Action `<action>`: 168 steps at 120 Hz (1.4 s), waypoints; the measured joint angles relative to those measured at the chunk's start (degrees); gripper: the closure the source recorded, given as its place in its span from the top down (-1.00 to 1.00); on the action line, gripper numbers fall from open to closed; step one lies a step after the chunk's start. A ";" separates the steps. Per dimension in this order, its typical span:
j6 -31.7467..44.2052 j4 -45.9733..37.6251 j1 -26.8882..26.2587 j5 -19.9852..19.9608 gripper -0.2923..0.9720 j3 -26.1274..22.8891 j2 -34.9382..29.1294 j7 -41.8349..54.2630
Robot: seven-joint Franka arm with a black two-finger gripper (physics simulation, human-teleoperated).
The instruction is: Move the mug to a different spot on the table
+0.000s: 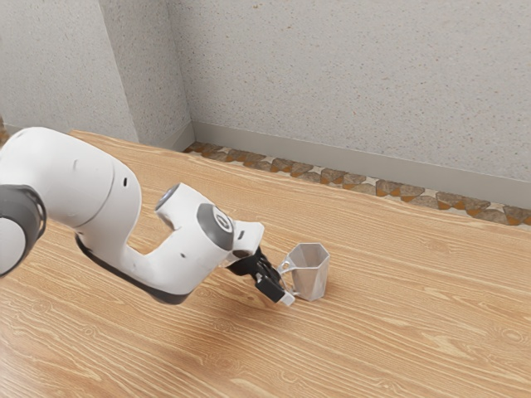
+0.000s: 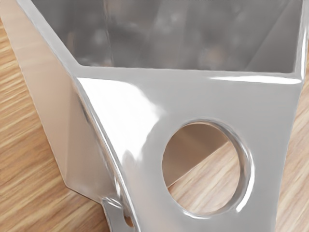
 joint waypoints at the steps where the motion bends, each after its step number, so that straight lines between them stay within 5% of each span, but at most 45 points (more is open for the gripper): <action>1: 0.01 0.03 0.00 -0.03 0.50 0.00 0.01 0.01; 128: 0.18 0.88 -0.09 -4.60 -0.50 -0.09 1.23 0.93; 168: 0.98 -0.09 -0.02 -3.91 -0.62 -0.02 -1.04 1.21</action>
